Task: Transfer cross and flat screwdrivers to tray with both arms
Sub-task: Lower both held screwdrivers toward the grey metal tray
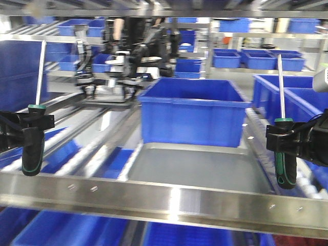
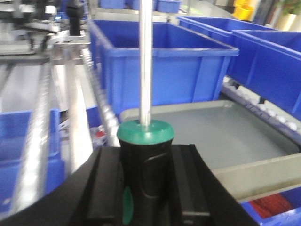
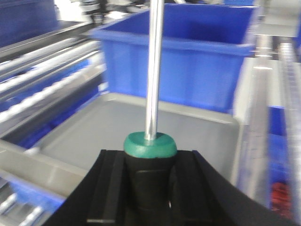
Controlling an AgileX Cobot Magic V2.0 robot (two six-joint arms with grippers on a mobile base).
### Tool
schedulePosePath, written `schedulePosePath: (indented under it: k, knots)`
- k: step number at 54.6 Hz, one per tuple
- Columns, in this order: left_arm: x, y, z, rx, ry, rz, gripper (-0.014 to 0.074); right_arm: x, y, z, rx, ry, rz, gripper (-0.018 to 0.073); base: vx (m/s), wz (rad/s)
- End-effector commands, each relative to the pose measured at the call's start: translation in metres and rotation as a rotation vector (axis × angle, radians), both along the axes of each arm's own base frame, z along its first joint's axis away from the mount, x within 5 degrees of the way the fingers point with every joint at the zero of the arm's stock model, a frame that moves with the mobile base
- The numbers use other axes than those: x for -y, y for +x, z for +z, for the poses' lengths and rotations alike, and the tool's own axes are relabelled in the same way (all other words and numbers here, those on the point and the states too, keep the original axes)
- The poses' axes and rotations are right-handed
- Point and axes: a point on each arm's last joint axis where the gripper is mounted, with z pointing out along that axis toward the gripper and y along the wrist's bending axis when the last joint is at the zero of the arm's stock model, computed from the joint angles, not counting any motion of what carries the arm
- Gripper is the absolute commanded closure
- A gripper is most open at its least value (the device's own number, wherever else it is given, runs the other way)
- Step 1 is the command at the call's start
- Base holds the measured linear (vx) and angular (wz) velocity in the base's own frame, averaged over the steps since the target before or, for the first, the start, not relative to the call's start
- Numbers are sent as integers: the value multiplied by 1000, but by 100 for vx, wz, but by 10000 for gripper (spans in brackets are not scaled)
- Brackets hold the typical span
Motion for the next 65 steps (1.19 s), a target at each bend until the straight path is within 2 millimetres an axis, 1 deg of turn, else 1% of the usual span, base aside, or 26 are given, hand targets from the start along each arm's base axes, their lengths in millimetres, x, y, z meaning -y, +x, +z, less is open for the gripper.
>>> schedulePosePath:
  k: [1, 12, 34, 65]
  knots:
    - [-1, -6, 23, 83, -55, 32, 596, 3, -5, 24, 139, 23, -19, 567, 25, -40]
    - [-1, -6, 23, 83, -55, 32, 596, 3, -5, 24, 139, 23, -19, 567, 25, -28]
    - [-1, -6, 23, 83, -55, 32, 596, 3, -5, 24, 139, 23, -19, 567, 21, -12]
    - [-1, -6, 23, 83, -55, 32, 596, 3, -5, 24, 137, 23, -19, 567, 9, -4]
